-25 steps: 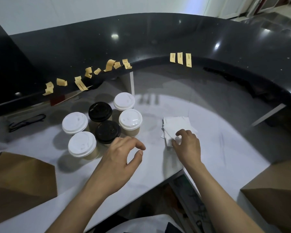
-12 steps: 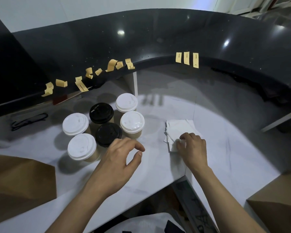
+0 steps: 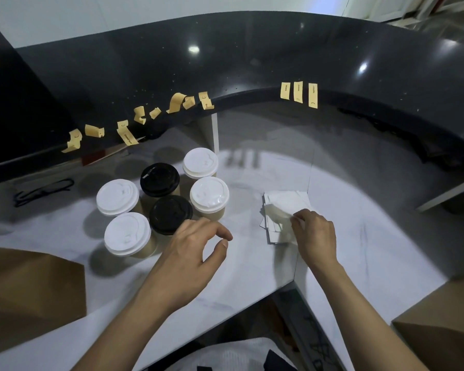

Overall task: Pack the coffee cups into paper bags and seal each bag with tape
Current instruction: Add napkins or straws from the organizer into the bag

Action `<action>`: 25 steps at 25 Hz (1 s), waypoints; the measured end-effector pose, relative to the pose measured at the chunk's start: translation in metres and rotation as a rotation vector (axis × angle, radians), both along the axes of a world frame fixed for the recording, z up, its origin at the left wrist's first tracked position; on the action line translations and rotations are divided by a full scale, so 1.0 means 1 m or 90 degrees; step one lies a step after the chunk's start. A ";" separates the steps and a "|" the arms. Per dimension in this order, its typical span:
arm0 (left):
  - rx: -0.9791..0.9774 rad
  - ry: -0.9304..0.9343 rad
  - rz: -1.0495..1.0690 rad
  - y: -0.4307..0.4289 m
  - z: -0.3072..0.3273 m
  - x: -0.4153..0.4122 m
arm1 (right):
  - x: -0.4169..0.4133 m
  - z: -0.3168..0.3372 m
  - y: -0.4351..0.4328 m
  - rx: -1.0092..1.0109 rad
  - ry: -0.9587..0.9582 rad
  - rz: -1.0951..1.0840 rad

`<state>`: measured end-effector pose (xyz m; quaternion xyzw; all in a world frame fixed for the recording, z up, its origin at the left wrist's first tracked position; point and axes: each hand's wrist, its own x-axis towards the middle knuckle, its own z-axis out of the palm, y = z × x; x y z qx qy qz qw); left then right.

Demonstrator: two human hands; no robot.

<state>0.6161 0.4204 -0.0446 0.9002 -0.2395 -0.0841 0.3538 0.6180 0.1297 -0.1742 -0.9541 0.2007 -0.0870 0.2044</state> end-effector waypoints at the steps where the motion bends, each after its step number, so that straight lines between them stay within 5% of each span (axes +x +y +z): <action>1: 0.000 0.000 0.000 0.000 0.000 0.000 | 0.000 0.003 0.000 0.023 -0.018 -0.004; 11: -0.003 0.004 0.013 0.004 0.000 -0.005 | 0.001 0.030 0.012 0.184 -0.096 -0.049; 21: 0.001 -0.004 0.034 0.008 0.002 -0.011 | -0.002 0.107 0.048 0.636 0.084 0.253; 25: -0.054 0.141 0.102 0.012 0.000 -0.015 | -0.008 0.123 0.063 0.727 0.097 0.294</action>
